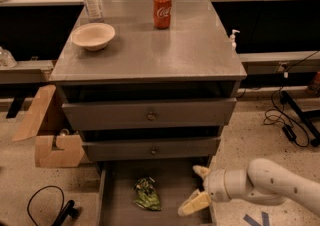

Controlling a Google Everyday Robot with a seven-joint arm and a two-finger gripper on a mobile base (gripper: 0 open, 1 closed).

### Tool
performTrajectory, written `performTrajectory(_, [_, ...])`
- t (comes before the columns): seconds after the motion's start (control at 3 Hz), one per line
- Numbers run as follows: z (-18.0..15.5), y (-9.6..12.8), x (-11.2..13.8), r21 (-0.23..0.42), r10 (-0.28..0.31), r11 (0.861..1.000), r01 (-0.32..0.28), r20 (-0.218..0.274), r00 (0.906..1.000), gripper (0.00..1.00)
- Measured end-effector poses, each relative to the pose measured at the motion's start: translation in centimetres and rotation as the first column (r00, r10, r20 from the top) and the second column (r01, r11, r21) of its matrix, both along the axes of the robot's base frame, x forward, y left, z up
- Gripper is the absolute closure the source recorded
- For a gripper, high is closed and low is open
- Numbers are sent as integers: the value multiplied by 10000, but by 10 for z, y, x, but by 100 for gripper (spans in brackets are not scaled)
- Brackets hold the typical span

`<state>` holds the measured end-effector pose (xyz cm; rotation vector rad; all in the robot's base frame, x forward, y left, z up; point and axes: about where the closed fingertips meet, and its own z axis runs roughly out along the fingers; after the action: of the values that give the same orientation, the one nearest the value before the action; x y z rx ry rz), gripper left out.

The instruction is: Place green jalapeno chip bag into bottom drawer

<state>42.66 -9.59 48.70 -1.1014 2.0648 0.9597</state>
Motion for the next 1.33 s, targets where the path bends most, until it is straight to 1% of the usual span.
performTrajectory(0.33, [40,-21,26,-59,-197,9998,202,793,9967,0])
performTrajectory(0.67, [138,-45,46,-419,-289,9983,411,2586,9655,0])
performTrajectory(1.0, [206,-55,60,-770,-481,9935,844,3877,9205,0])
performTrajectory(1.33, [269,-54,59,-1156,-614,9843,1332,4829,8735,0])
